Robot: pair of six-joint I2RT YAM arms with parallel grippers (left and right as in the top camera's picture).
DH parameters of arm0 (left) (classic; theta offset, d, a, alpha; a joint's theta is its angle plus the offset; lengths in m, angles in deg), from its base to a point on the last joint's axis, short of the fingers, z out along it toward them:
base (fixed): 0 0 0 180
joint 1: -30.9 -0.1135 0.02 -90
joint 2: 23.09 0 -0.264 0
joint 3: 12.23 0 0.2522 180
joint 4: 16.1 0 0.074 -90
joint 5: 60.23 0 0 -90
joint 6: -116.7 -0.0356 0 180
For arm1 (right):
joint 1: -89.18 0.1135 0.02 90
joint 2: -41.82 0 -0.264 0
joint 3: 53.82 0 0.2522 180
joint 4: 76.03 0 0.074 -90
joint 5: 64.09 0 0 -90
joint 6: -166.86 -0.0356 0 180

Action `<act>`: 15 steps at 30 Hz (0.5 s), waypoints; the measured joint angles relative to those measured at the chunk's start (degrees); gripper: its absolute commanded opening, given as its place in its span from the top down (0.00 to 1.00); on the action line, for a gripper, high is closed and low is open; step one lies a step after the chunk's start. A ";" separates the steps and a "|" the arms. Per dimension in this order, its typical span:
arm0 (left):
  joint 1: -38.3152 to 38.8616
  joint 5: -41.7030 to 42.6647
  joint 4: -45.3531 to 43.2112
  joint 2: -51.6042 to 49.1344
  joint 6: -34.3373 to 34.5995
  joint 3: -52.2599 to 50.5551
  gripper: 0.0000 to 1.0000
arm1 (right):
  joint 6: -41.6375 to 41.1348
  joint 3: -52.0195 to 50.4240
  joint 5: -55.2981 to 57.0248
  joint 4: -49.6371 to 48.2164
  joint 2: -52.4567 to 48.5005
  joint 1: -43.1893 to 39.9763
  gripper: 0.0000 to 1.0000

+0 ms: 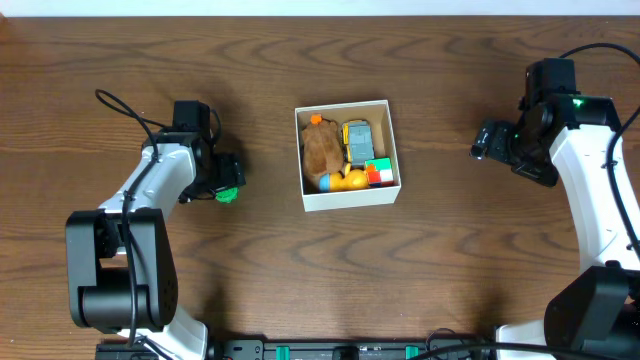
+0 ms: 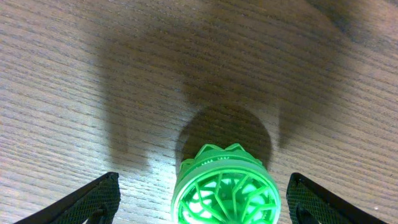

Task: Pack container
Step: 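Lower left gripper over the green round toy and close on it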

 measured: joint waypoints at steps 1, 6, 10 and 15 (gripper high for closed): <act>0.00 0.07 0.02 0.00 0.02 -0.04 0.14 | 0.00 0.00 0.00 0.09 0.00 0.00 0.01; 0.00 0.09 0.04 0.00 0.17 -0.04 0.15 | 0.00 0.00 0.00 0.22 0.00 0.00 0.01; 0.00 0.11 0.28 0.00 0.26 -0.04 0.20 | 0.00 0.00 0.00 0.37 0.00 0.00 0.01; 0.00 0.11 0.59 0.00 0.20 -0.04 0.20 | 0.02 0.00 0.00 0.70 0.00 0.00 0.01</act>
